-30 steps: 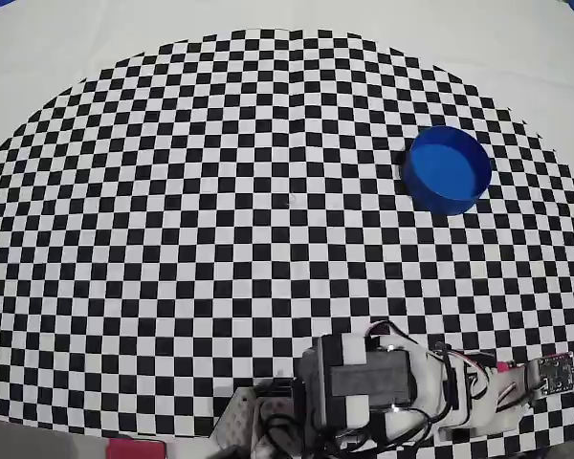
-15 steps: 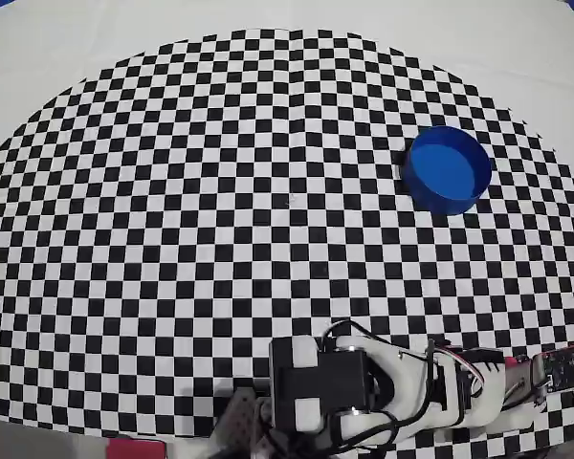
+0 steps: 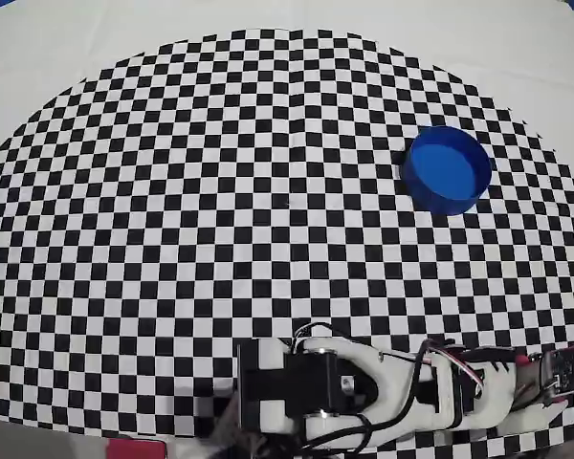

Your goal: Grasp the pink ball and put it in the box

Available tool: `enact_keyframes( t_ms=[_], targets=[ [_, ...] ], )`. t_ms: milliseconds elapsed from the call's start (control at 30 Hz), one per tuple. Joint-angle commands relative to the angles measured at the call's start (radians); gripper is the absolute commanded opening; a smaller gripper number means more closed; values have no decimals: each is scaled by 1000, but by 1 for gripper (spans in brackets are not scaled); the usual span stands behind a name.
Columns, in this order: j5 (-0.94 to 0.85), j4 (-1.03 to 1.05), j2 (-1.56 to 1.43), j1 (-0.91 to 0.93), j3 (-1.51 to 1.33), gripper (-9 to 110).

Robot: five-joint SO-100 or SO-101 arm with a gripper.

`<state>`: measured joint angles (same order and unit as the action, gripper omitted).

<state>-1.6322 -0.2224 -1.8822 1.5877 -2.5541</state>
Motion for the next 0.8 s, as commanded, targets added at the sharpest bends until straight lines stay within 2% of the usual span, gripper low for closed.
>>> enact_keyframes(
  t_ms=[0,400,767],
  targets=[
    [-3,-15,-55,11,0,0],
    [-3,-15,-77,9,-2,0],
    [-5,-15,-87,-72,0,0]
  ],
)
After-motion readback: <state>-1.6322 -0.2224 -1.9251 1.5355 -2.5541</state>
